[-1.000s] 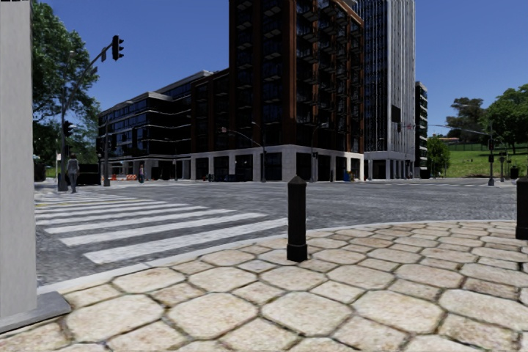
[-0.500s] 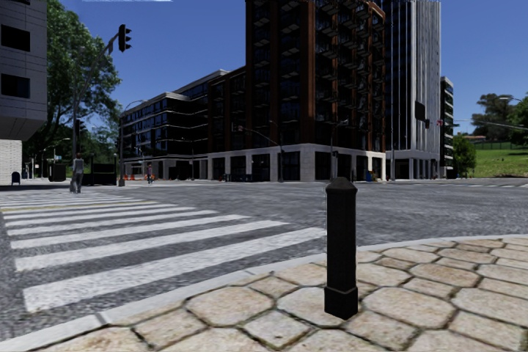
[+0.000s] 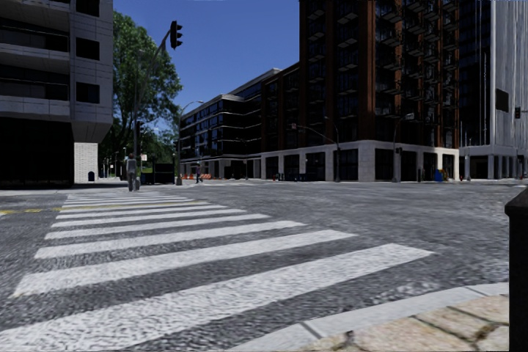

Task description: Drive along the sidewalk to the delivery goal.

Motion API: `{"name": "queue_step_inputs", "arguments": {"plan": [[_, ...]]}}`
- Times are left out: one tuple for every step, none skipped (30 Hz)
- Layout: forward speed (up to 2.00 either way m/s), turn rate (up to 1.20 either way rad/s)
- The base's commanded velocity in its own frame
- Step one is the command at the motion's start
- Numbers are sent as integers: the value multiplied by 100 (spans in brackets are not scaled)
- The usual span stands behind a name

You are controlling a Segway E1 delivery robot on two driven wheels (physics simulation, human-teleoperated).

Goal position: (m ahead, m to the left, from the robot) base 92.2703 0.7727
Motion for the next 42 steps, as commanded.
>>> {"name": "queue_step_inputs", "arguments": {"plan": [[131, 58], [131, 58], [130, 58], [130, 58], [130, 58], [130, 58], [130, 58], [130, 58], [130, 58], [130, 58], [130, 58], [130, 58], [130, 58], [130, 58], [130, 57], [130, 56], [130, 56], [130, 54], [130, 52], [130, 52], [130, 49], [130, 48], [130, 39], [130, 39], [130, 33], [130, 31], [130, 31], [130, 31], [130, 31], [130, 31], [130, 31], [130, 31], [130, 30], [130, 25], [130, 25], [130, 23], [130, 23], [130, 23], [130, 23], [130, 23], [130, 23], [130, 23]]}}
